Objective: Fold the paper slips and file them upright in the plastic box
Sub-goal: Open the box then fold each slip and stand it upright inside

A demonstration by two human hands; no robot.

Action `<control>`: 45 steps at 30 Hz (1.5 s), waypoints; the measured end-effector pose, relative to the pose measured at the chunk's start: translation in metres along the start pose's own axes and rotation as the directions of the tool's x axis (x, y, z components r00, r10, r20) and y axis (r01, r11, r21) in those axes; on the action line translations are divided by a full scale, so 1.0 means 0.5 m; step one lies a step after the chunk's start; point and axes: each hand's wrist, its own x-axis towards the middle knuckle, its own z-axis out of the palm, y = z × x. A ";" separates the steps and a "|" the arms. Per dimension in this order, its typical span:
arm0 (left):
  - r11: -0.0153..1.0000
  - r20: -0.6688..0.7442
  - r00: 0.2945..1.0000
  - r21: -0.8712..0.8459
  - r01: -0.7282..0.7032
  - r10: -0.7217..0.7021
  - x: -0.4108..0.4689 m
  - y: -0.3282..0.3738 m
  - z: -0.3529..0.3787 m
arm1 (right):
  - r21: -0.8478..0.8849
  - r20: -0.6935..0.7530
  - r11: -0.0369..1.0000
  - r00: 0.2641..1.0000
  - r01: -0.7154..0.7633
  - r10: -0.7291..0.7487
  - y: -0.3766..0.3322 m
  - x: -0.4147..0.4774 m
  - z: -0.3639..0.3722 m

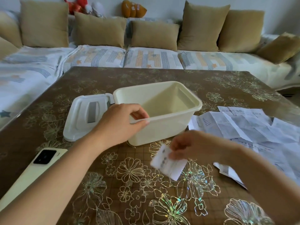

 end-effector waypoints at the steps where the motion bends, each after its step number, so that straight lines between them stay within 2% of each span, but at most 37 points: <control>1: 1.000 -0.045 0.999 -0.006 -0.004 0.004 0.004 0.002 -0.004 | 0.131 -0.009 0.991 1.000 0.019 -0.018 -0.017 -0.004 -0.022; 3: 0.998 -0.264 0.964 0.061 0.016 0.000 0.021 0.000 -0.010 | 0.367 -0.049 0.928 0.998 0.063 -0.049 -0.050 -0.006 -0.069; 5: 0.989 -0.428 0.897 0.042 0.142 -0.111 0.047 -0.011 -0.016 | 0.528 -0.115 0.843 0.992 0.103 -0.049 -0.074 0.016 -0.112; 6: 0.973 -0.437 0.872 -0.037 0.226 -0.220 0.063 -0.021 -0.018 | 0.547 -0.153 0.831 0.988 0.107 -0.027 -0.085 0.038 -0.130; 8: 0.894 -0.341 0.829 -0.222 0.388 -0.444 0.089 -0.040 -0.013 | 0.497 -0.200 0.866 0.978 0.049 0.060 -0.095 0.097 -0.145; 11: 0.803 -0.212 0.796 -0.362 0.474 -0.566 0.110 -0.061 0.007 | 0.351 -0.154 0.921 0.960 -0.168 0.234 -0.100 0.203 -0.138; 13: 0.773 -0.212 0.781 -0.435 0.462 -0.587 0.116 -0.067 0.018 | 0.200 -0.036 0.932 0.948 -0.302 0.315 -0.100 0.268 -0.122; 16: 0.781 -0.249 0.775 -0.441 0.443 -0.580 0.115 -0.078 0.026 | 0.013 0.137 0.915 0.907 -0.404 0.399 -0.092 0.339 -0.093; 22: 0.796 -0.255 0.786 -0.424 0.433 -0.563 0.114 -0.090 0.031 | -0.043 0.251 0.877 0.845 -0.478 0.473 -0.078 0.414 -0.046; 28: 0.799 -0.261 0.793 -0.442 0.408 -0.550 0.115 -0.097 0.033 | -0.090 0.139 0.929 0.919 -0.358 0.368 -0.065 0.431 -0.040; 34: 0.803 -0.270 0.797 -0.450 0.392 -0.540 0.116 -0.098 0.035 | -0.143 0.167 0.954 0.944 -0.263 0.285 -0.069 0.431 -0.029; 40: 0.814 -0.287 0.794 -0.426 0.395 -0.536 0.121 -0.101 0.035 | -0.146 0.163 0.957 0.948 -0.251 0.274 -0.079 0.424 -0.038; 45: 0.841 -0.322 0.791 -0.353 0.410 -0.521 0.143 -0.101 0.035 | -0.260 -0.034 0.915 0.950 -0.309 0.311 -0.090 0.424 -0.081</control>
